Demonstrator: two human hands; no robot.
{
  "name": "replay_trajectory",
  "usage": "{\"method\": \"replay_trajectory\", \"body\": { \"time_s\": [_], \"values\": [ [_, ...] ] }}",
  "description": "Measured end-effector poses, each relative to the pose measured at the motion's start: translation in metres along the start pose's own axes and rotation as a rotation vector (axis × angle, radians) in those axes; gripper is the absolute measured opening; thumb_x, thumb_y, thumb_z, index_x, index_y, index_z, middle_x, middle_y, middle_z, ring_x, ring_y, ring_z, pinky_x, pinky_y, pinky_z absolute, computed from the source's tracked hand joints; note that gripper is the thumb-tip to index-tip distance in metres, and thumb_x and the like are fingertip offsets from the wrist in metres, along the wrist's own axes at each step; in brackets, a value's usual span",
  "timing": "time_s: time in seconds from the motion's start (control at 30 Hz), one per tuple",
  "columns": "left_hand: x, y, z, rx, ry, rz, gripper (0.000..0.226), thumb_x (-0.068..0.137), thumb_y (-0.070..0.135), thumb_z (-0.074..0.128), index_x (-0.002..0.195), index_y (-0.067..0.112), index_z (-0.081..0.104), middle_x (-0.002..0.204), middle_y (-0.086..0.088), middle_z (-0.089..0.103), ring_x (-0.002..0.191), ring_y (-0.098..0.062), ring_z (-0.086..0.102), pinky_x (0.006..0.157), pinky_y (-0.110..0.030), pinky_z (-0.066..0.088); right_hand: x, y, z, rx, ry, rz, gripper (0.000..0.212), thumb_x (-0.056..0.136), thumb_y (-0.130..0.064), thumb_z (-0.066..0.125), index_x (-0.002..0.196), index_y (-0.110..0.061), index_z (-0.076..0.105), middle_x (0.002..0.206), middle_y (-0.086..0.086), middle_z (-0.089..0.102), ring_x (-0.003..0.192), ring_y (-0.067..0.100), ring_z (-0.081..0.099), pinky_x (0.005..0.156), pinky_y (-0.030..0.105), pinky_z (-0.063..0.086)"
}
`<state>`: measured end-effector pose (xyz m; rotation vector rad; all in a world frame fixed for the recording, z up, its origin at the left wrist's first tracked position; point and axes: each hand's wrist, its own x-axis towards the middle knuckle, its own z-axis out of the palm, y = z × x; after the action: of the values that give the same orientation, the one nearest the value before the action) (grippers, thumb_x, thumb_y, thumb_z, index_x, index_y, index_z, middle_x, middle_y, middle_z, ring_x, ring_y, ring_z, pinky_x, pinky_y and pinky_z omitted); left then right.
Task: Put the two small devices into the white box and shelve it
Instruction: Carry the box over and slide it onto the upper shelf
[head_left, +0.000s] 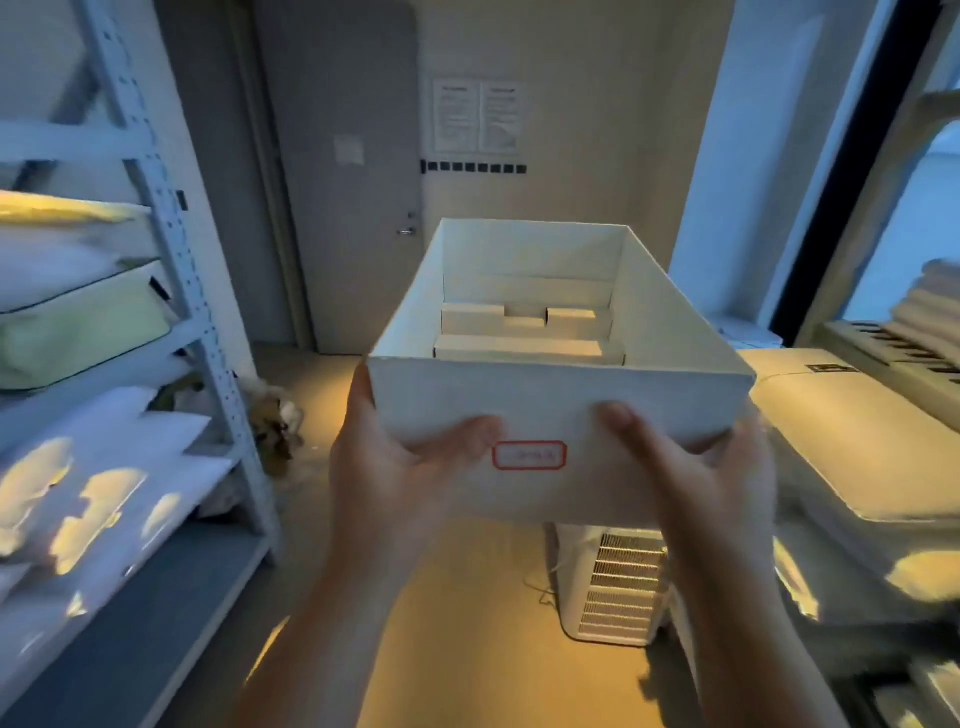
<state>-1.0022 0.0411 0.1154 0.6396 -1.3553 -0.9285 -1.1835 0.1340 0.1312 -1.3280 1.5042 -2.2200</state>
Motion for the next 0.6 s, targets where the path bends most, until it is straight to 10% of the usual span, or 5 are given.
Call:
{"method": "replay_trajectory", "body": {
  "time_s": [0.13, 0.6],
  "values": [
    [-0.001, 0.013, -0.030, 0.150, 0.139, 0.055, 0.068, 0.054, 0.057, 0.090, 0.113, 0.054, 0.056, 0.110, 0.020, 0.072, 0.097, 0.002, 0.070, 0.069, -0.017, 0.057, 0.006, 0.016, 0.036, 0.016, -0.109, 0.015, 0.070, 0.053, -0.074, 0.081, 0.114, -0.050, 0.058, 0.107, -0.019, 0.070, 0.096, 0.003, 0.069, 0.067, 0.022, 0.059],
    [-0.035, 0.072, -0.142, 0.531, 0.623, 0.126, 0.074, 0.054, 0.048, 0.089, 0.118, 0.055, 0.054, 0.111, 0.025, 0.071, 0.099, 0.003, 0.069, 0.078, -0.029, 0.057, -0.023, -0.007, 0.172, 0.331, -0.482, 0.085, 0.068, 0.049, -0.078, 0.081, 0.111, -0.057, 0.061, 0.109, -0.026, 0.072, 0.095, -0.005, 0.069, 0.069, 0.022, 0.054]
  ]
}}
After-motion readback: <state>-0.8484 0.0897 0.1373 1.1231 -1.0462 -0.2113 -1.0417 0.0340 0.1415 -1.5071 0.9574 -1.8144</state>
